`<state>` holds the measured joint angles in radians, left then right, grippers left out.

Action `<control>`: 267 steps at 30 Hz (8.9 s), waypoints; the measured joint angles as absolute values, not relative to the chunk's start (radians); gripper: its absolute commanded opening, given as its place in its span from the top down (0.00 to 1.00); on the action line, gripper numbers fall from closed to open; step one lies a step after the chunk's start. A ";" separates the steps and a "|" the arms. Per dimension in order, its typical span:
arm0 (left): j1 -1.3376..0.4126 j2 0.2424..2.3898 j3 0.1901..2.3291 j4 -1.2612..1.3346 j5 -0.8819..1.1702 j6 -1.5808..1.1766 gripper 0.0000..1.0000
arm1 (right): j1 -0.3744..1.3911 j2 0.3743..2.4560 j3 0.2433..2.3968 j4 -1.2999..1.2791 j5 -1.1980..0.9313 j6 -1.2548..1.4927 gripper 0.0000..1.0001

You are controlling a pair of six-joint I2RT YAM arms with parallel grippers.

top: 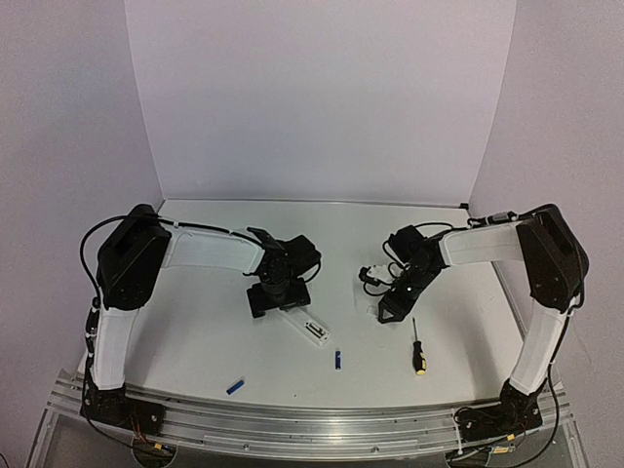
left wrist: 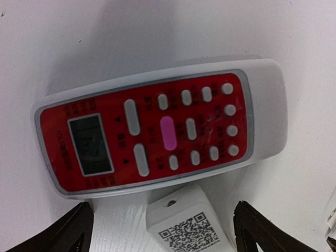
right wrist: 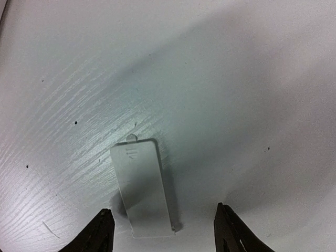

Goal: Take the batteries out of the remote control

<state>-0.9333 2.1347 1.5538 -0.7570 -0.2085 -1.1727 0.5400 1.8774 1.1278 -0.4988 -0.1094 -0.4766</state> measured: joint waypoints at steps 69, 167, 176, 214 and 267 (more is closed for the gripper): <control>-0.753 1.717 0.968 -0.171 0.218 -0.811 0.10 | 0.937 1.809 1.281 -0.579 0.040 -0.026 0.92; -0.712 1.840 0.942 0.054 0.235 -0.864 0.29 | 1.053 2.140 1.625 -0.783 0.165 0.177 0.71; -0.712 1.840 0.942 0.054 0.236 -0.864 0.29 | 1.053 2.141 1.632 -0.787 0.160 0.189 0.65; -0.712 1.840 0.950 0.047 0.261 -0.836 0.21 | 1.064 2.147 1.607 -0.780 0.254 0.113 0.17; -0.713 1.726 0.872 -0.062 0.259 -0.784 0.35 | 0.909 1.773 1.286 -0.560 0.088 0.540 0.35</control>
